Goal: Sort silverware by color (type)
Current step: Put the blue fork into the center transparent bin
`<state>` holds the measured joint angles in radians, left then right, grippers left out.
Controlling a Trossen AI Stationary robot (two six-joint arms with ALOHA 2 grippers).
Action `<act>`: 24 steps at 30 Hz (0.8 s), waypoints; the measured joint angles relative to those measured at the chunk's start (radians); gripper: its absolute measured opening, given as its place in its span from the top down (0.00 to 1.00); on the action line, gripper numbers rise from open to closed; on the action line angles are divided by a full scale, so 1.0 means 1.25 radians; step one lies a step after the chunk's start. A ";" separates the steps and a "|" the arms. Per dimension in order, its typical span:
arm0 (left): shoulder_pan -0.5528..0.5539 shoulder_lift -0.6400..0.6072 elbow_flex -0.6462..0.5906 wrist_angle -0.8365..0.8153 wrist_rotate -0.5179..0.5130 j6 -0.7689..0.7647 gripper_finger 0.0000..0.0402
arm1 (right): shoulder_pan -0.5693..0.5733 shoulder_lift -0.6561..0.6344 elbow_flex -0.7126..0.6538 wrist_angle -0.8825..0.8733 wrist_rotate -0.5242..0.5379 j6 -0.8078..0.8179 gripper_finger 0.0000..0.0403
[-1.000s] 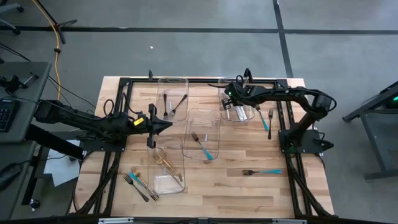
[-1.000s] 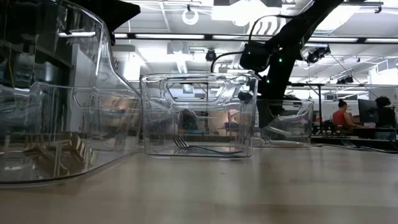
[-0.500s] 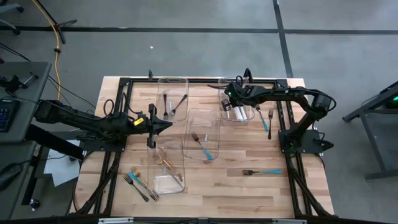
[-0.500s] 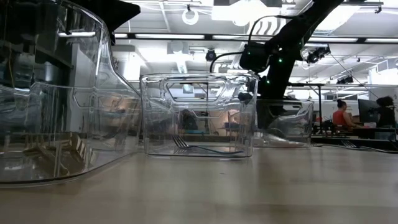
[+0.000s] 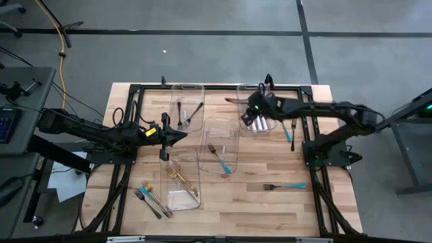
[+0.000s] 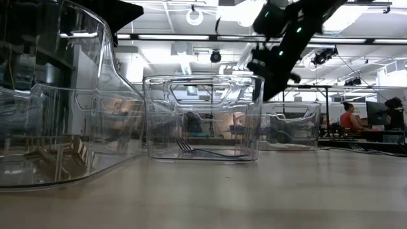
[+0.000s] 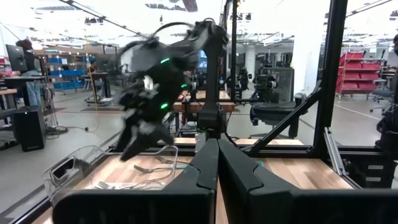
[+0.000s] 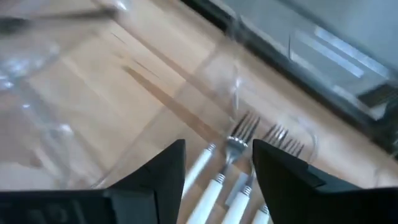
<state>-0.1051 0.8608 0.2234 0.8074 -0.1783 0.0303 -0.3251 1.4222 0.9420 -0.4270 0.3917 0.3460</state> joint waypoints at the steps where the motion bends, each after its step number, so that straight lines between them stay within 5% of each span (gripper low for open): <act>1: 0.000 0.000 0.000 0.000 0.000 0.000 1.00 | 0.025 -0.025 -0.020 0.020 0.021 -0.004 0.54; 9: 0.000 0.000 0.000 -0.002 0.000 0.000 1.00 | 0.218 -0.231 -0.300 0.438 0.059 -0.030 0.54; 16: 0.000 0.000 0.000 -0.009 0.000 0.000 1.00 | 0.293 -0.270 -0.455 0.943 -0.062 -0.178 0.54; 24: 0.000 0.000 0.000 -0.020 0.000 0.008 1.00 | 0.334 -0.268 -0.460 0.991 -0.099 -0.233 0.54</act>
<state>-0.1053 0.8604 0.2234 0.7819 -0.1783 0.0408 0.0923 1.0869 0.3666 0.8113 0.2680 0.0547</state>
